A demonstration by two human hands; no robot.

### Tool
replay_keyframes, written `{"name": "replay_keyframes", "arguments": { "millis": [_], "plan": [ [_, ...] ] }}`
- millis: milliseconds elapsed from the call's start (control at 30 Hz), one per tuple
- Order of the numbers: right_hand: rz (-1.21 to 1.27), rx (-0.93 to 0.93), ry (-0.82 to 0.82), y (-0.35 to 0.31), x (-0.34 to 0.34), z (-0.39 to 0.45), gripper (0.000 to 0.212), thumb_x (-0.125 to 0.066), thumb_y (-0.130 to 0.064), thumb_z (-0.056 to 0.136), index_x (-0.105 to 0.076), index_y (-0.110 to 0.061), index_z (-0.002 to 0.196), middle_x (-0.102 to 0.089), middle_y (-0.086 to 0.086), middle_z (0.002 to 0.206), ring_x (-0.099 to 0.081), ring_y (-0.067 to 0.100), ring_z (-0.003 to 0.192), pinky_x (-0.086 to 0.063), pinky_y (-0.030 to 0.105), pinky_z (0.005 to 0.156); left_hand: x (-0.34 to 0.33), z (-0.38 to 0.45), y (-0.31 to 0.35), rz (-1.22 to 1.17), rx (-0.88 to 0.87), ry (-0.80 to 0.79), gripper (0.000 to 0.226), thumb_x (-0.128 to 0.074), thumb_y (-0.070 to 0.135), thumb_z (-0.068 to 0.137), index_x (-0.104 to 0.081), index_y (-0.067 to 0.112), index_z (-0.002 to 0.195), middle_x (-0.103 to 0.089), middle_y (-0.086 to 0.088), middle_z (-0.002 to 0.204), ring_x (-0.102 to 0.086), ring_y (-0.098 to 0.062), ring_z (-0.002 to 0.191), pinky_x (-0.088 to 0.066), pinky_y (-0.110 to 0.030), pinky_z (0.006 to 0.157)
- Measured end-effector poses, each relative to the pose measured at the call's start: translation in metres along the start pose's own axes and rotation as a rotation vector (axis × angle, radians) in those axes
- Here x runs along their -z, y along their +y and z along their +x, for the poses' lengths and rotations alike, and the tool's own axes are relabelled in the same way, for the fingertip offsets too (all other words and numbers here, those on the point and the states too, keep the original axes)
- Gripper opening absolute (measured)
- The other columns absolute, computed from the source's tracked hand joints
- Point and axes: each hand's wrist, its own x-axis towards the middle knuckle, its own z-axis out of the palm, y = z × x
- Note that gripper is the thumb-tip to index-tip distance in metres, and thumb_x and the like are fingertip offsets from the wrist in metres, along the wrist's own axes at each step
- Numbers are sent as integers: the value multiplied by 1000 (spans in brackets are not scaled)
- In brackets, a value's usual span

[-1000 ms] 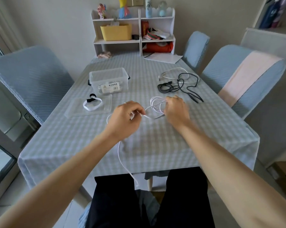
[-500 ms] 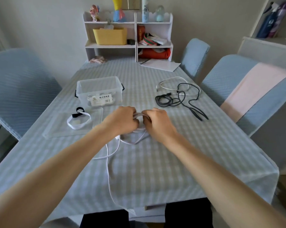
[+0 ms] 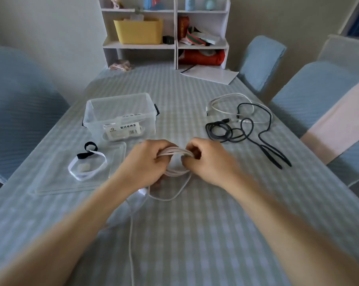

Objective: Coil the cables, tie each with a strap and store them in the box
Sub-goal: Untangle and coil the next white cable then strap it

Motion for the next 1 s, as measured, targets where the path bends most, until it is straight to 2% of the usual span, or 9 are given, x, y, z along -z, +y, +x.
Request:
{"name": "replay_keyframes", "arguments": {
  "millis": [100, 267, 400, 500, 600, 733, 800, 900, 1000],
  "plan": [
    [-52, -66, -32, 8, 6, 7, 33, -62, -22, 84, -50, -12, 55, -47, 4, 50, -45, 21, 50, -35, 42, 51, -6, 9, -9, 334, -135, 13, 26, -42, 22, 83, -67, 22, 90, -64, 5, 66, -66, -26, 71, -50, -35, 60],
    [33, -121, -53, 10, 2, 5, 31, -61, -24, 92, -69, -5, 68, -62, 4, 53, -56, 17, 47, -44, 35, 48, -11, 10, -17, 483, 52, 19, 27, -41, 42, 86, -59, 22, 81, -62, -4, 85, -60, -34, 85, -37, -35, 63],
    [139, -166, 11, 9, -5, 1, 32, -63, -22, 94, -68, -8, 66, -65, -1, 53, -53, 6, 39, -39, 19, 41, -4, 11, -12, 624, 297, 89, 53, -49, 66, 84, -60, 14, 90, -64, -7, 97, -60, -33, 96, -37, -34, 70],
    [159, -170, 101, 5, -10, 0, 31, -62, -22, 93, -67, -6, 67, -67, 2, 56, -59, 11, 43, -43, 25, 42, -4, 11, -3, 668, 387, 96, 63, -49, 71, 84, -60, 11, 102, -63, -11, 98, -60, -36, 102, -36, -34, 71],
    [340, -238, 150, 0, -13, -2, 26, -63, -19, 93, -69, -3, 74, -67, 8, 59, -62, 17, 42, -47, 28, 39, -4, 11, -4, 547, 364, 198, 66, -53, 66, 84, -53, 7, 113, -67, -12, 100, -64, -37, 98, -42, -35, 72],
    [502, -309, 121, -2, -17, -3, 25, -66, -14, 93, -68, -3, 70, -65, 6, 53, -62, 18, 40, -50, 26, 40, -13, 10, -6, 86, 317, 185, 40, -61, 41, 85, -49, 17, 114, -71, -1, 71, -68, -17, 57, -56, -34, 62],
    [532, -328, 122, -2, -18, -3, 26, -67, -14, 92, -68, 0, 71, -64, 7, 51, -62, 18, 40, -49, 25, 40, -17, 7, -6, -68, 336, 231, 39, -65, 34, 83, -50, 19, 116, -71, 1, 70, -66, -11, 50, -55, -25, 54],
    [559, -318, 180, -3, -18, -4, 23, -67, -11, 92, -68, 1, 72, -65, 7, 53, -62, 18, 42, -51, 27, 40, -20, 4, -7, 45, 354, 290, 39, -64, 53, 80, -53, 19, 97, -67, 2, 69, -66, -18, 67, -45, -29, 57],
    [599, -301, 228, -7, -16, -3, 19, -66, -8, 91, -70, -9, 72, -70, 8, 61, -63, 18, 44, -54, 30, 43, -19, 6, -5, 213, 341, 247, 62, -50, 68, 82, -47, 13, 54, -48, 3, 42, -57, -25, 57, -34, -33, 51]
  ]
}}
